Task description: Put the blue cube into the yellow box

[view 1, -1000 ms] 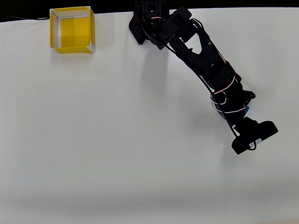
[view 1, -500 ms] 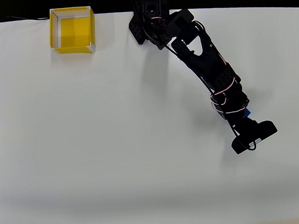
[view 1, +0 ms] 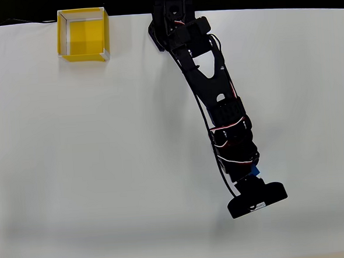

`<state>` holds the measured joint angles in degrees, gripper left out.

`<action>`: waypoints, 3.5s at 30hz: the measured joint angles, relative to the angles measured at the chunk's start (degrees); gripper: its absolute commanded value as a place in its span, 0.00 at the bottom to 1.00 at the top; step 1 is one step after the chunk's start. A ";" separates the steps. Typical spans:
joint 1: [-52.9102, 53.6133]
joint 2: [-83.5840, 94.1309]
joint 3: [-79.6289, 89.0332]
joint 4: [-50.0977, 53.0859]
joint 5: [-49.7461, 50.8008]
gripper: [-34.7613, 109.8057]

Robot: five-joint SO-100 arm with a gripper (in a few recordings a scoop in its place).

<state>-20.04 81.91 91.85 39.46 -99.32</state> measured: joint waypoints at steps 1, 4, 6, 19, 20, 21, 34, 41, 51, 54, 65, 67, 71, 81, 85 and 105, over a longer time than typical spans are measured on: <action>2.64 0.88 -0.35 -0.97 -0.97 0.27; 10.46 2.99 -0.70 -4.13 -3.34 0.27; 15.29 3.78 -0.70 -5.54 -4.31 0.27; 62.58 22.24 7.65 -1.58 -4.48 0.25; 66.88 23.73 8.61 -0.88 -4.66 0.25; 69.79 24.87 9.40 -0.62 -4.83 0.25; 101.34 40.96 21.97 10.11 -4.04 0.25; 108.81 47.64 33.49 10.46 -2.99 0.25; 112.76 50.98 44.91 8.70 0.88 0.25; 112.85 51.06 46.93 7.56 2.02 0.25; 112.85 51.06 56.51 -0.35 4.13 0.26; 112.85 51.06 58.80 -1.93 4.22 0.27; 112.85 51.24 62.40 -4.22 5.10 0.31; 114.17 54.93 66.80 -2.37 2.37 0.47; 116.10 55.72 62.67 4.75 -0.35 0.50; 117.16 58.97 47.64 10.63 -9.14 0.62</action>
<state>97.12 140.89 139.48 50.10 -108.46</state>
